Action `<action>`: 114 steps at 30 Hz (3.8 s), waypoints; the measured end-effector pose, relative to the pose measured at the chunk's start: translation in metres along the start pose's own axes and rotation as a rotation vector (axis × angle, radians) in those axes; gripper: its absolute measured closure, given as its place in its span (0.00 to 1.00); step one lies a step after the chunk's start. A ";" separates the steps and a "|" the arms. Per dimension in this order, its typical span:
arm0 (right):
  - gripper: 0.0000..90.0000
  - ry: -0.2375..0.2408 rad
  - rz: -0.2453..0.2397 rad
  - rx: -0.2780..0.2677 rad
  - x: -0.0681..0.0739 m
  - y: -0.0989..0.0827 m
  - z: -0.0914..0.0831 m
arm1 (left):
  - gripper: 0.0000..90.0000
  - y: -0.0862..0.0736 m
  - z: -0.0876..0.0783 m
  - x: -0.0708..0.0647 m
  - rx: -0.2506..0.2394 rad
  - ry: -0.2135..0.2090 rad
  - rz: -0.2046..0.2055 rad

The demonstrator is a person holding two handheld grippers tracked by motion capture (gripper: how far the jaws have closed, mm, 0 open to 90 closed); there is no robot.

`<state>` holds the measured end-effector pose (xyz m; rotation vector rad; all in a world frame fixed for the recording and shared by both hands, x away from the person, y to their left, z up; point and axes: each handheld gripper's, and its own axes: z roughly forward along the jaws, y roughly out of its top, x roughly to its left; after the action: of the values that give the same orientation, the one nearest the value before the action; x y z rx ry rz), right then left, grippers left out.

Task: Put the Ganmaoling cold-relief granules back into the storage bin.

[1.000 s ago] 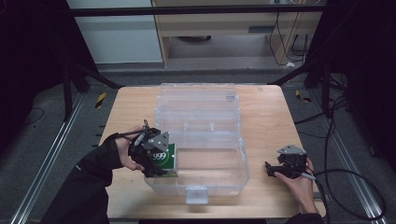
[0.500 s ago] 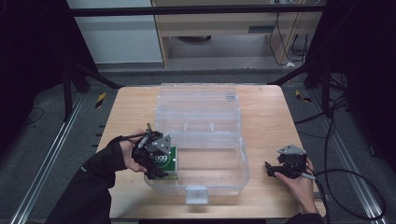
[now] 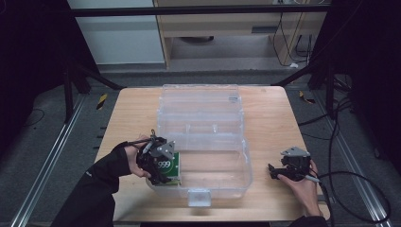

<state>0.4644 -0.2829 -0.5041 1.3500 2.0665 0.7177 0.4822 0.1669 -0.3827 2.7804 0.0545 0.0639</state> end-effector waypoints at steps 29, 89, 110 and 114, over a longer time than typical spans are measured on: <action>0.01 0.003 0.002 0.002 0.000 0.000 0.000 | 0.16 -0.007 0.022 -0.002 0.017 0.003 -0.008; 0.01 -0.001 0.011 0.008 -0.001 -0.001 -0.002 | 0.24 -0.136 -0.024 -0.013 -0.352 0.335 -0.499; 0.01 -0.006 0.018 0.008 -0.002 -0.002 -0.002 | 0.20 -0.180 0.022 0.001 -0.367 0.566 -0.877; 0.01 -0.006 0.019 0.006 -0.002 -0.002 -0.002 | 0.21 -0.193 0.027 0.003 -0.382 0.605 -0.950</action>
<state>0.4625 -0.2855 -0.5041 1.3749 2.0553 0.7145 0.4805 0.3378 -0.4759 2.0070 1.3158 0.5816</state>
